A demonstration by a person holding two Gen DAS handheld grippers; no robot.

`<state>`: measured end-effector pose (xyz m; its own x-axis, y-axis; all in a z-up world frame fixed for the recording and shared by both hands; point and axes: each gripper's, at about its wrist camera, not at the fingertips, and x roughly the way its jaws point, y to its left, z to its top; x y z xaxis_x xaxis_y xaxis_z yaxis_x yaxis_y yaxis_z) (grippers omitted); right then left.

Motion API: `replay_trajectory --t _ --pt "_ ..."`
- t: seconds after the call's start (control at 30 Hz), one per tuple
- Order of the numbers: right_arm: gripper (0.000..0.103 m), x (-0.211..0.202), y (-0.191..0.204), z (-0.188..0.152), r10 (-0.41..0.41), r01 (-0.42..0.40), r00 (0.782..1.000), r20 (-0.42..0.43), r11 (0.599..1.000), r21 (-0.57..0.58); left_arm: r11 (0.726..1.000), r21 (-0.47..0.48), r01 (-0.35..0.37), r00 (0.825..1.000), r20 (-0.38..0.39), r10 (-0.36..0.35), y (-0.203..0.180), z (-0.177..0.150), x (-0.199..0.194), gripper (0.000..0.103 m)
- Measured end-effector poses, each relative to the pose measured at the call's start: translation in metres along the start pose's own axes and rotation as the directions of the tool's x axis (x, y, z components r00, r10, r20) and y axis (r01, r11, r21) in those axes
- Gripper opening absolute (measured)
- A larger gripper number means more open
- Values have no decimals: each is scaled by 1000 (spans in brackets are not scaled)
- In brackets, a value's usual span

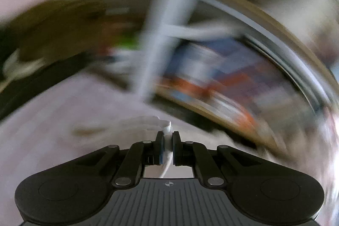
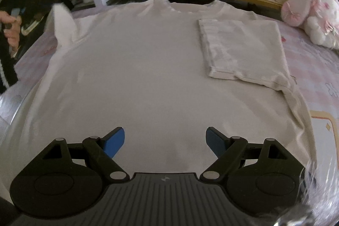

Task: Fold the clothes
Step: 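Grasp the shirt side with the left gripper and fold it over the body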

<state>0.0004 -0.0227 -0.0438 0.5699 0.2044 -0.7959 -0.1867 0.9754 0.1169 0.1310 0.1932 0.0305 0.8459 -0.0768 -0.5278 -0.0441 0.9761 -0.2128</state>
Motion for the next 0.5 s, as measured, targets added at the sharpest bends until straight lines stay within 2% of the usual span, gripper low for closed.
replay_trajectory --t 0.03,0.07,0.1,0.17,0.2,0.23,0.3,0.37,0.5 --pt "83 -1 -4 -1 5 -5 1000 1 1000 4 991 126 44 998 -47 -38 -26 -10 2 7" --pt "83 -2 -8 -2 10 -10 1000 2 1000 7 965 245 95 991 -112 -69 -50 -23 6 16" --pt "83 -3 -12 -2 14 -14 1000 2 1000 11 932 336 139 981 -177 -82 -68 -39 11 16" --pt "83 -5 -20 -4 24 -24 1000 4 1000 18 885 437 159 961 -274 -37 -87 -68 22 16" --pt "83 -6 -24 -5 29 -29 1000 5 999 22 877 456 148 954 -298 -6 -92 -78 27 17" --pt "83 -7 -29 -6 33 -34 999 6 999 25 886 444 131 952 -305 12 -91 -83 28 18" --pt "83 -7 -35 -8 43 -44 999 4 998 35 928 351 125 953 -303 -13 -79 -82 24 26" --pt "83 -6 -41 -12 54 -54 998 -9 997 51 958 265 113 961 -274 -37 -65 -74 18 39" --pt "87 -4 -44 -14 75 -75 997 -5 997 29 986 162 50 980 -198 -17 -49 -57 18 46"
